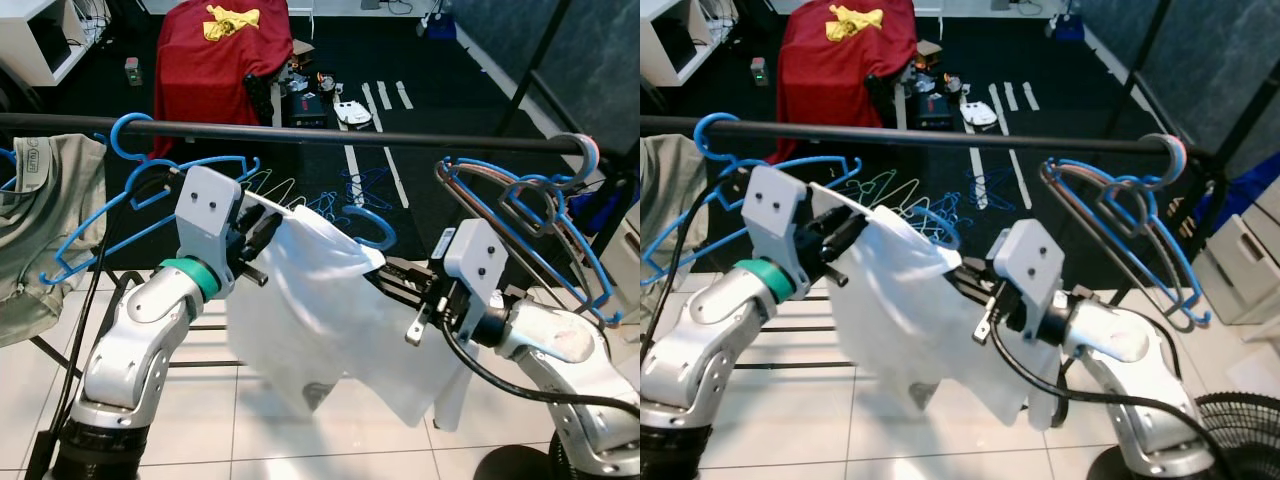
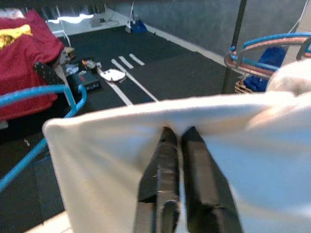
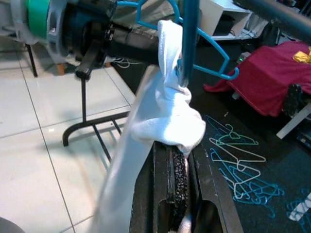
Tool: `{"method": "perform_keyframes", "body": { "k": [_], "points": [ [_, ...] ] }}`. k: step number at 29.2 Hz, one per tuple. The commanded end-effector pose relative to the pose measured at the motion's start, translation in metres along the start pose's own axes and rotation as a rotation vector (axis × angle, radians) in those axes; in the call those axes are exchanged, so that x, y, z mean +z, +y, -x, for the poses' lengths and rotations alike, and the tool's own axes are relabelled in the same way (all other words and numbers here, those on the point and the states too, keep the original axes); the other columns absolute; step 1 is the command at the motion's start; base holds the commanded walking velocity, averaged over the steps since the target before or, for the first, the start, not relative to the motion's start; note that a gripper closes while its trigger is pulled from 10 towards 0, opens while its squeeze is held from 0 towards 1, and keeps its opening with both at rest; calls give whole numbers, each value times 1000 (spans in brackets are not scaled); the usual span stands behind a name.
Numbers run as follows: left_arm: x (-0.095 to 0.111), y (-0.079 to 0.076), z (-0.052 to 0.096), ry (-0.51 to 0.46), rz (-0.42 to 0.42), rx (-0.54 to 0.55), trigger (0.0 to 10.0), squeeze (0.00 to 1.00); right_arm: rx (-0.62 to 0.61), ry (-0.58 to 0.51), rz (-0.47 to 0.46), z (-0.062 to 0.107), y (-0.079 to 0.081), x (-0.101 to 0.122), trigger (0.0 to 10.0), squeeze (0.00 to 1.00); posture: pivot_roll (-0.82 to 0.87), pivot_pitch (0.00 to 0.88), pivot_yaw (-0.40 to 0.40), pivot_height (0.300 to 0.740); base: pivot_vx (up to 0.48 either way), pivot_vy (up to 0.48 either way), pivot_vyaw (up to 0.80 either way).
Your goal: Hang hanger
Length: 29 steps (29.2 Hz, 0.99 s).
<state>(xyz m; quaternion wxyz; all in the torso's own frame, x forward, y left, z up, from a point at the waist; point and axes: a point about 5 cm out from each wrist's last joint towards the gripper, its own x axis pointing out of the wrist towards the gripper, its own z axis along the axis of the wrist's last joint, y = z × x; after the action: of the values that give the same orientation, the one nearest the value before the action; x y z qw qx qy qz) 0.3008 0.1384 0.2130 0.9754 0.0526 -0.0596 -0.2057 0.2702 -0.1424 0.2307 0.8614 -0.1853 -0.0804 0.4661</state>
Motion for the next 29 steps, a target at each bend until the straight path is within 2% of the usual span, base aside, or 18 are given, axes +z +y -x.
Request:
{"method": "perform_keyframes", "body": {
  "k": [1, 5, 8, 10, 12, 15, 18, 22, 26, 29],
  "points": [
    [-2, 3, 4, 2, -14, 23, 0, 0, 34, -24, 4, -2, 0, 3, 0, 0, -36, 61, 26, 740, 0, 0, 0],
    [0, 6, 7, -11, -50, 37, 0, 0, 48, -22, 9, -5, -2, 3, 0, 0, -30, 53, 31, 740, 0, 0, 0],
    [5, 9, 9, -20, -99, -4, 0, 0, 32, -15, 21, -5, -6, 1, 0, 0, -32, 45, 43, 740, 0, 0, 0],
    [10, 8, 15, -20, -136, -92, 0, 0, 10, -9, 32, -5, -10, 0, 0, 0, -32, 42, 54, 740, 0, 0, 0],
    [10, 8, 15, -20, -136, -92, 0, 0, 10, -9, 32, -5, -10, 0, 0, 0, -32, 42, 54, 740, 0, 0, 0],
    [12, -3, 28, -8, -190, -271, 0, 0, -14, -3, 44, -4, -15, -1, 0, 0, -32, 41, 66, 740, 0, 0, 0],
    [9, -4, 33, 11, -215, -308, 0, 0, -21, -2, 48, -3, -17, -1, 0, 0, -33, 40, 71, 740, 0, 0, 0],
    [7, -3, 35, 22, -226, -311, 0, 0, -26, -2, 52, -2, -19, -1, 0, 0, -34, 40, 73, 740, 0, 0, 0],
    [-1, -10, 42, 45, -219, -365, 0, 0, -30, -1, 61, -2, -22, -1, 0, 0, -35, 43, 70, 740, 0, 0, 0],
    [-8, -24, 55, 97, -205, -497, 0, 0, -42, -1, 75, -2, -26, 0, 0, 0, -32, 44, 69, 740, 0, 0, 0]
  ]
}}
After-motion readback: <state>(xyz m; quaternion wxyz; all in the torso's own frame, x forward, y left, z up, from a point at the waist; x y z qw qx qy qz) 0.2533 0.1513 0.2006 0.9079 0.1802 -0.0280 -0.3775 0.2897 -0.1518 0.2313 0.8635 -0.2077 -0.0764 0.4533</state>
